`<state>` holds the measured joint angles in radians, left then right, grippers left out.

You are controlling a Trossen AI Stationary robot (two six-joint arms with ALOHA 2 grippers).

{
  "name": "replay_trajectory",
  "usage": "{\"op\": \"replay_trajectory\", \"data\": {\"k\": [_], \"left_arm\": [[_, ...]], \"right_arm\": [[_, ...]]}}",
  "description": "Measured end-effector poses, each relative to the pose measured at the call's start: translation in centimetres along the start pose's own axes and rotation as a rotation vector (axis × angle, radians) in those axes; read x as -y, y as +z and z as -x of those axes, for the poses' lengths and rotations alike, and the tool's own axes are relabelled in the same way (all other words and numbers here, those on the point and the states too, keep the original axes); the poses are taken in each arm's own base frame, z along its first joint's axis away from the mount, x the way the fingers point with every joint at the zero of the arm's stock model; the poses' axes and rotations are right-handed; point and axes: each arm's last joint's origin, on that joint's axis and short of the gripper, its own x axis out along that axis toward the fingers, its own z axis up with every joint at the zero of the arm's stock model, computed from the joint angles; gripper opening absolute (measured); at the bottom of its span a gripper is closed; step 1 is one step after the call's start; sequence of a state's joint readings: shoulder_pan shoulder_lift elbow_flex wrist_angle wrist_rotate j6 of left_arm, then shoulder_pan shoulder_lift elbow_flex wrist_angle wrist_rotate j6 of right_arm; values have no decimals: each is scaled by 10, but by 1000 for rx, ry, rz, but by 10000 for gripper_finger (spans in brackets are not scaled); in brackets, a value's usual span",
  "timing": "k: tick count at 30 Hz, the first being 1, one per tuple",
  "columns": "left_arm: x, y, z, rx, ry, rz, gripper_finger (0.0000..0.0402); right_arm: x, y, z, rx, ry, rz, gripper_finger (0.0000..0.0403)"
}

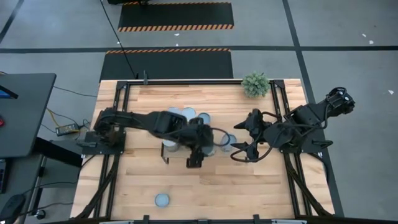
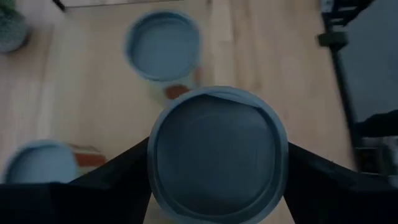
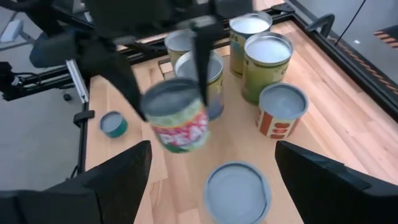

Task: Pick and place cans onto a shelf
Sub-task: Put the canned green peas on the shelf

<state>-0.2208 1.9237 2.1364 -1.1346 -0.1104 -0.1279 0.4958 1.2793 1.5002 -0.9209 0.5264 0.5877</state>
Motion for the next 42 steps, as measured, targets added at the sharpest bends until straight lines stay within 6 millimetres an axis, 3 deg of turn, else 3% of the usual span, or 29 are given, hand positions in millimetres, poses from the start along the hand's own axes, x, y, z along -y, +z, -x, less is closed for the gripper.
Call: {"op": "replay_trajectory", "data": {"k": [13, 28, 42], "left_arm": [[-38, 0, -29, -88, 9, -71, 293], [-39, -9, -60, -211, -9, -137, 304], [-34, -11, -66, -232, -21, -175, 323]], "right_arm": [[6, 4, -4, 10, -24, -8, 349], [5, 6, -4, 21, -14, -19, 349], [5, 6, -4, 23, -12, -18, 349]]}}
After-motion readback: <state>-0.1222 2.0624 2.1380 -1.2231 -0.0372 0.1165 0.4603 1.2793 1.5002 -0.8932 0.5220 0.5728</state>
